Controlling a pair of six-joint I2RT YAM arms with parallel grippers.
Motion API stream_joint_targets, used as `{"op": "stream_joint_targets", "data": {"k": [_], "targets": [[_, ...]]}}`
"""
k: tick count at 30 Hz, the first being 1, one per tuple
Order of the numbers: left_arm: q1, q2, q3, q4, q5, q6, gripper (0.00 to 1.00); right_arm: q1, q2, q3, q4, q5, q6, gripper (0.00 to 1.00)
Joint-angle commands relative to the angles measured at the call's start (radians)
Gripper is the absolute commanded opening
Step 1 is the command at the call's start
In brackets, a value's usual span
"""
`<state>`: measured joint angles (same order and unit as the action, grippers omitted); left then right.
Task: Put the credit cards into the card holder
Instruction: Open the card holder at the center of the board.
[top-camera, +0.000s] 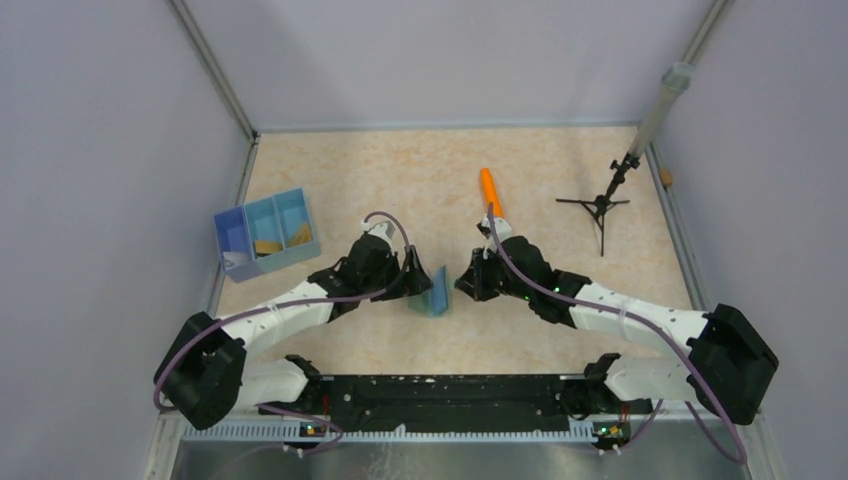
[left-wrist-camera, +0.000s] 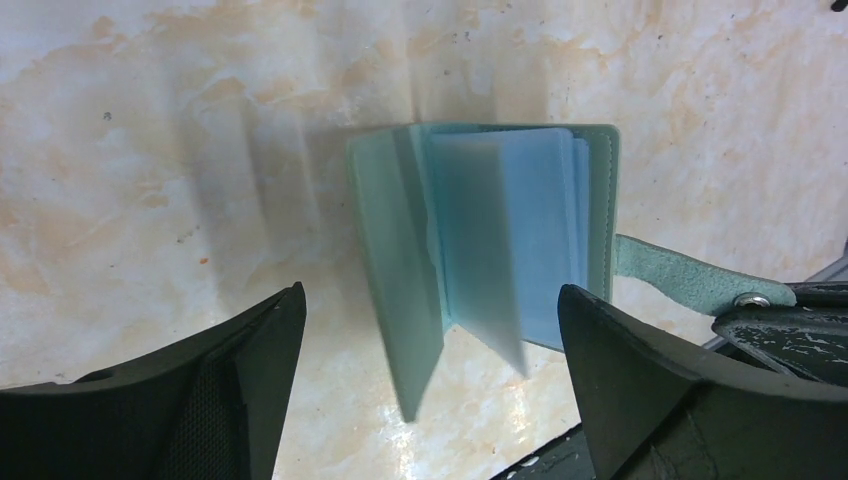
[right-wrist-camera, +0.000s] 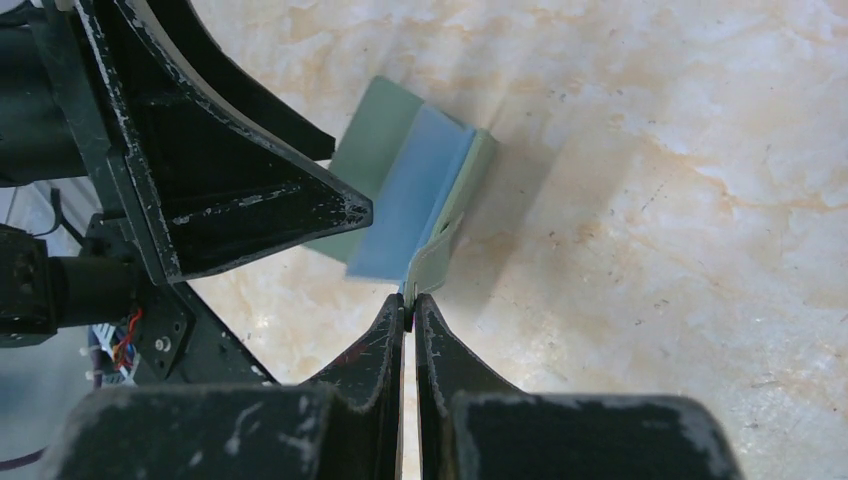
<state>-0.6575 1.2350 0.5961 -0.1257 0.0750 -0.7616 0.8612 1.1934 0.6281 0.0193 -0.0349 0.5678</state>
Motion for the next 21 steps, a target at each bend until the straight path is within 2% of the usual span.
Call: {"op": "stream_joint_targets", "data": {"k": [1,7,21], "targets": [[-0.004,-0.037,-0.042,0.112,0.032,-0.041,0.98,-0.003,-0.022,0.031,0.039,-0.039,-0.012,0.0],[-0.004,0.017,-0.039,0.211,0.08,-0.07,0.98,-0.001,-0.012,0.024,0.049,-0.054,-0.008,0.0],[-0.004,0.091,-0.019,0.217,0.094,-0.048,0.98,0.002,-0.029,0.018,0.037,-0.049,-0.013,0.0]]}}
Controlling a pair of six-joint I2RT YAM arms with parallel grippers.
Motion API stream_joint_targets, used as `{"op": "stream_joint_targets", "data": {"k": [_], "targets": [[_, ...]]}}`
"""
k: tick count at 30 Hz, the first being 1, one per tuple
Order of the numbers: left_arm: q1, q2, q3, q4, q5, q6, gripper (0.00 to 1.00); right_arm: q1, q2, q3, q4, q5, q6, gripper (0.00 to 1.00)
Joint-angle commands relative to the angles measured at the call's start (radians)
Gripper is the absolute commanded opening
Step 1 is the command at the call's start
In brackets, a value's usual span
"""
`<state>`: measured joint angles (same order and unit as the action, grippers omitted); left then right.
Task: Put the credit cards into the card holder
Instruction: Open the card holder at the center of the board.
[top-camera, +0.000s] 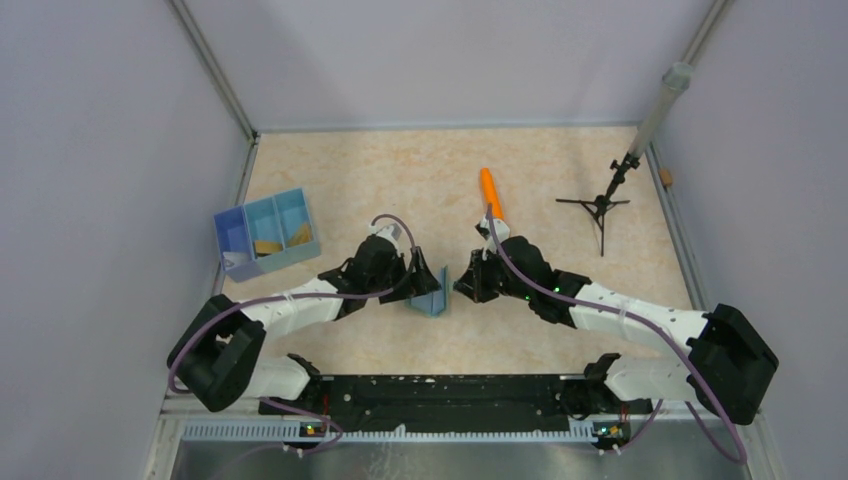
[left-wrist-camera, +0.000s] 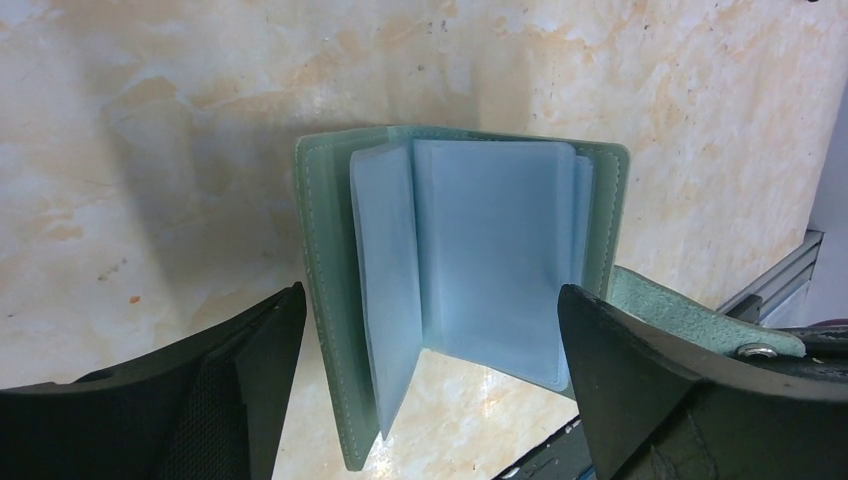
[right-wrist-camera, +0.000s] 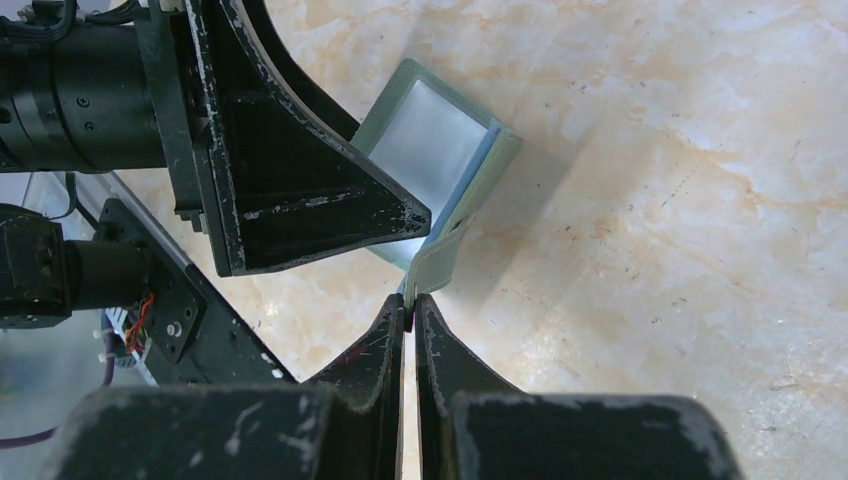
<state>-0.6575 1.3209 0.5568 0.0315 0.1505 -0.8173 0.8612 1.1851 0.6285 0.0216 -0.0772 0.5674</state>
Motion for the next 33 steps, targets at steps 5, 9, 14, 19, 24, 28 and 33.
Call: {"op": "stream_joint_targets", "data": {"k": [5,9,14,19,24,28,33], "targets": [[-0.004,0.015,0.019,0.066,0.022,0.013,0.98,0.001,-0.013,0.017,0.034,-0.007,-0.014,0.0],[-0.004,0.024,0.017,0.071,0.024,0.017,0.98,0.001,-0.01,0.017,0.034,-0.008,-0.014,0.0],[-0.005,0.05,0.024,0.051,0.018,0.018,0.96,0.001,-0.01,0.019,0.031,-0.005,-0.014,0.0],[-0.005,0.044,0.029,-0.023,-0.055,0.028,0.94,0.001,-0.011,0.019,0.021,0.016,-0.015,0.0],[-0.005,0.031,0.044,-0.11,-0.125,0.05,0.93,0.001,-0.005,0.016,0.005,0.039,-0.015,0.0],[-0.007,0.032,0.067,-0.169,-0.188,0.069,0.92,0.001,0.005,0.014,0.002,0.047,-0.016,0.0],[-0.011,0.02,0.091,-0.258,-0.268,0.082,0.91,0.001,0.015,0.014,-0.002,0.06,-0.017,0.0]]}}
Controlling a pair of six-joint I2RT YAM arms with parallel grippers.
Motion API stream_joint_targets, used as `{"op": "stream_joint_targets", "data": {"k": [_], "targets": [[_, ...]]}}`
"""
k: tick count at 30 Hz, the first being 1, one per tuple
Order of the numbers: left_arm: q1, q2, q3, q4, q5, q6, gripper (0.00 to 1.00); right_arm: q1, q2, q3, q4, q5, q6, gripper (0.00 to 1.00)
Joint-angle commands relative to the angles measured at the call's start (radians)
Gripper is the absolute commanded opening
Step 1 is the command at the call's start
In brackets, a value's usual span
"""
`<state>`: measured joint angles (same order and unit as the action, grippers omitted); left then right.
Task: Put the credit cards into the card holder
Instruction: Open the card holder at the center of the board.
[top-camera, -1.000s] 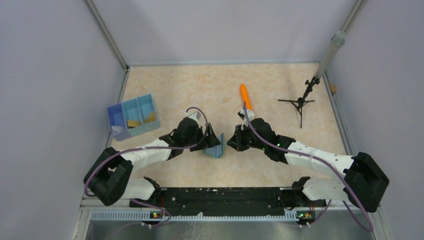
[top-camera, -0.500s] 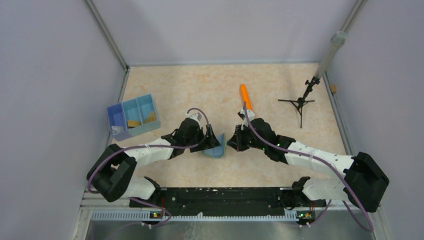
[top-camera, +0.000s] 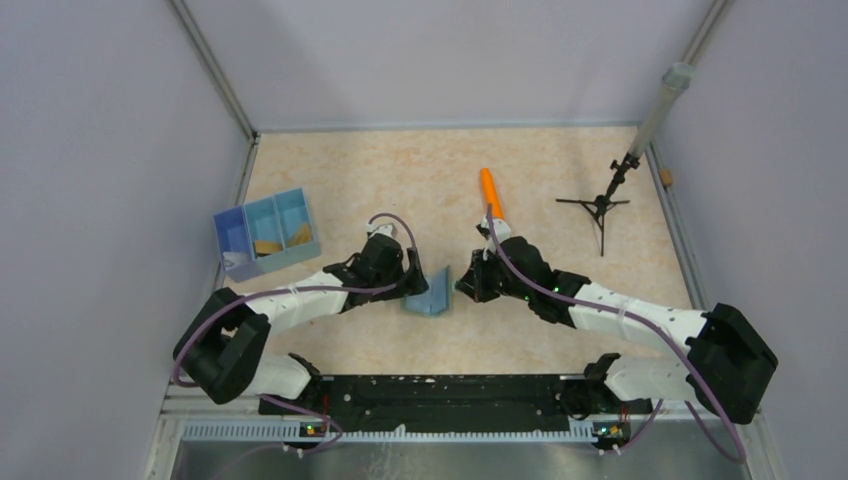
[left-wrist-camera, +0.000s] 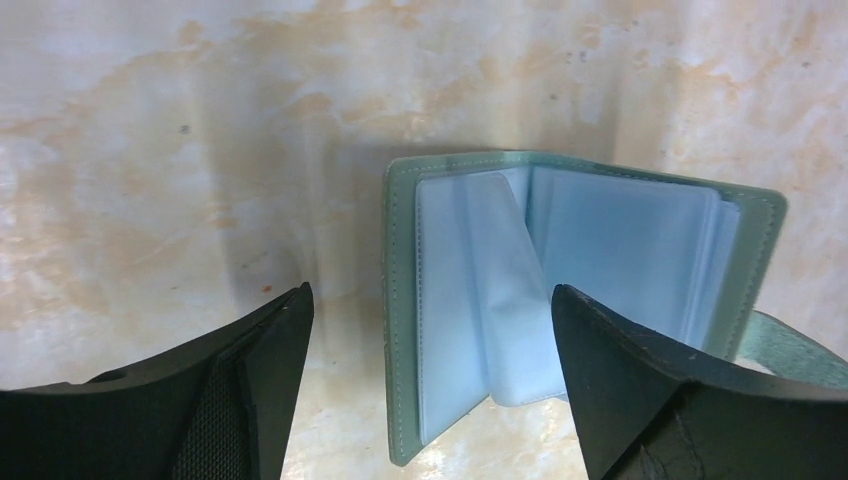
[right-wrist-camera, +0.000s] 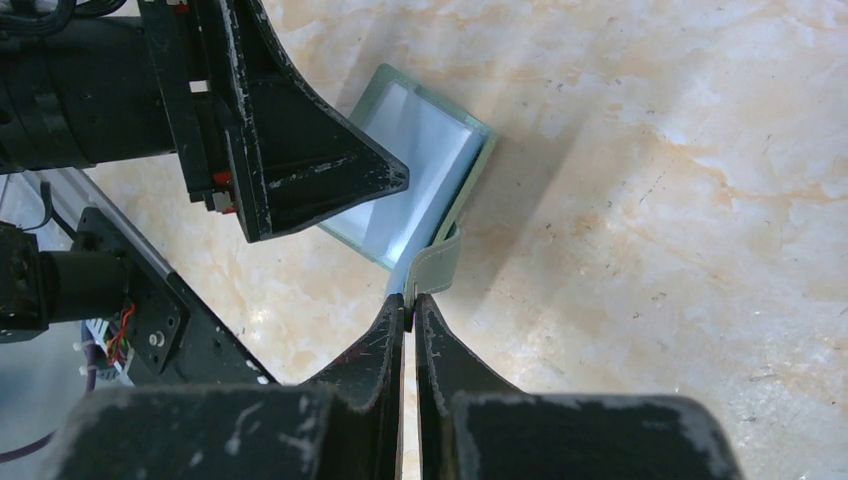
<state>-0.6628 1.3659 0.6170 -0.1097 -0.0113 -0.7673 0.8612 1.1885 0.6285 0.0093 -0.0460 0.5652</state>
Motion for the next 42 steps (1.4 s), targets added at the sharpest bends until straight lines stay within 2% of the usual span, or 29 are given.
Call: {"op": "stream_joint_targets", "data": {"k": [1,12,32,38,42], "targets": [[-0.006,-0.029,0.032,-0.129,-0.119,0.032,0.91,0.001,0.016,0.015,0.007,0.034,-0.015,0.0],[-0.006,-0.097,0.011,-0.191,-0.152,0.002,0.87,0.002,0.043,0.008,0.001,0.067,-0.02,0.0],[-0.005,-0.114,-0.025,-0.184,-0.118,-0.038,0.43,0.003,0.085,0.004,-0.052,0.162,0.012,0.0],[-0.005,-0.125,-0.035,-0.174,-0.111,-0.042,0.36,0.002,0.064,0.031,-0.089,0.164,0.01,0.32],[-0.005,-0.134,-0.037,-0.174,-0.111,-0.042,0.33,0.002,0.019,0.058,-0.106,0.128,-0.003,0.41]]}}
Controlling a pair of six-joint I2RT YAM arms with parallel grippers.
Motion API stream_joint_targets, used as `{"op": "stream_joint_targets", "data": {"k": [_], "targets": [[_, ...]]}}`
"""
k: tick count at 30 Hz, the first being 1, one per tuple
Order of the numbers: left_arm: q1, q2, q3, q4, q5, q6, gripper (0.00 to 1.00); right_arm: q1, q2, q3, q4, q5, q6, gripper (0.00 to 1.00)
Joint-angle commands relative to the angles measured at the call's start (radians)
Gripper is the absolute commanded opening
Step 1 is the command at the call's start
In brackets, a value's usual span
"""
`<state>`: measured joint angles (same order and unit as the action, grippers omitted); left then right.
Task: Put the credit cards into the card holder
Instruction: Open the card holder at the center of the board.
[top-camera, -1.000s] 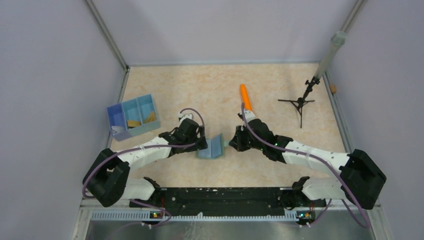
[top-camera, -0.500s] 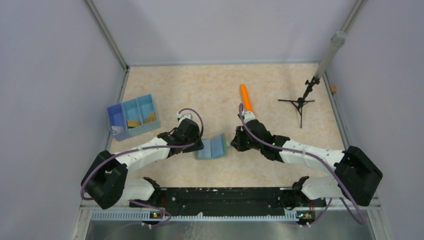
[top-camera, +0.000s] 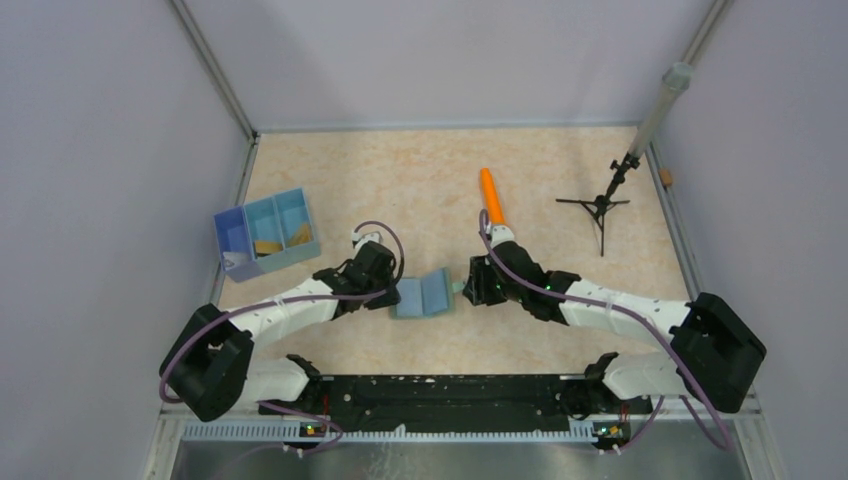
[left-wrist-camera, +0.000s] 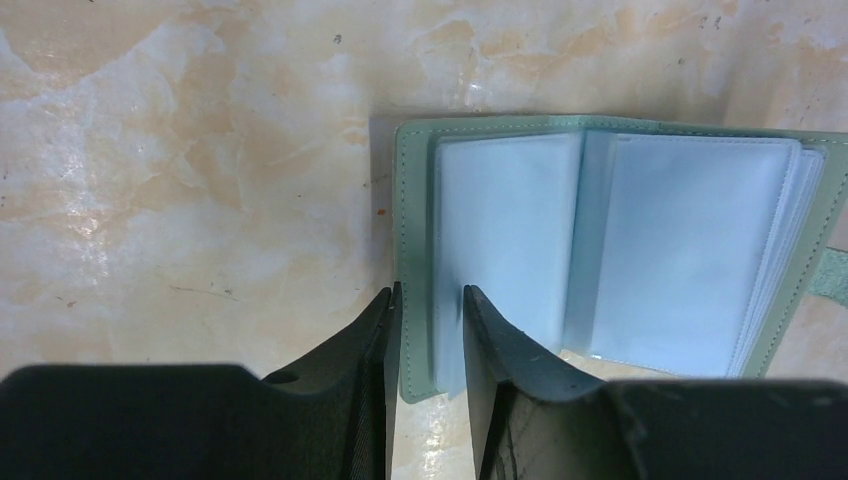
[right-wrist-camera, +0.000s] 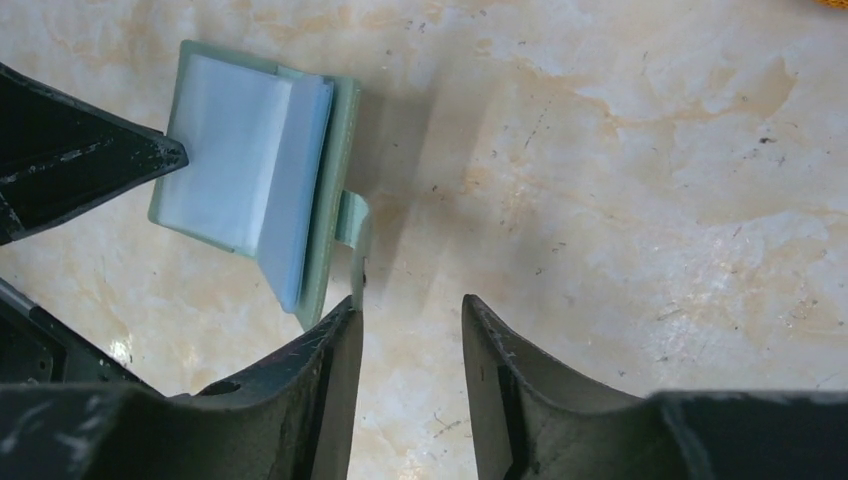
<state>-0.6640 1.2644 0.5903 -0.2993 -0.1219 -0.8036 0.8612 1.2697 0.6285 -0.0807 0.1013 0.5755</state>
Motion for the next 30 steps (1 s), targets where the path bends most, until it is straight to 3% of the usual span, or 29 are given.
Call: {"op": "stream_joint_targets", "data": {"k": [1,5,10,19,30], "targets": [[-0.003,-0.036,-0.012,0.017,-0.001,-0.006,0.32,0.002,-0.076,0.065,-0.017,-0.03,-0.014,0.43],[-0.003,-0.044,-0.018,0.019,-0.002,-0.004,0.27,0.008,-0.135,0.094,-0.02,-0.047,-0.018,0.51],[-0.003,-0.062,-0.024,0.023,-0.003,-0.002,0.24,0.022,-0.159,0.132,-0.019,-0.07,-0.035,0.53],[-0.003,-0.078,-0.035,0.032,-0.008,0.003,0.23,0.064,-0.003,0.163,0.112,-0.204,-0.02,0.31],[-0.003,-0.058,-0.041,0.032,-0.022,0.003,0.23,0.08,0.258,0.171,0.211,-0.236,-0.012,0.28]]}}
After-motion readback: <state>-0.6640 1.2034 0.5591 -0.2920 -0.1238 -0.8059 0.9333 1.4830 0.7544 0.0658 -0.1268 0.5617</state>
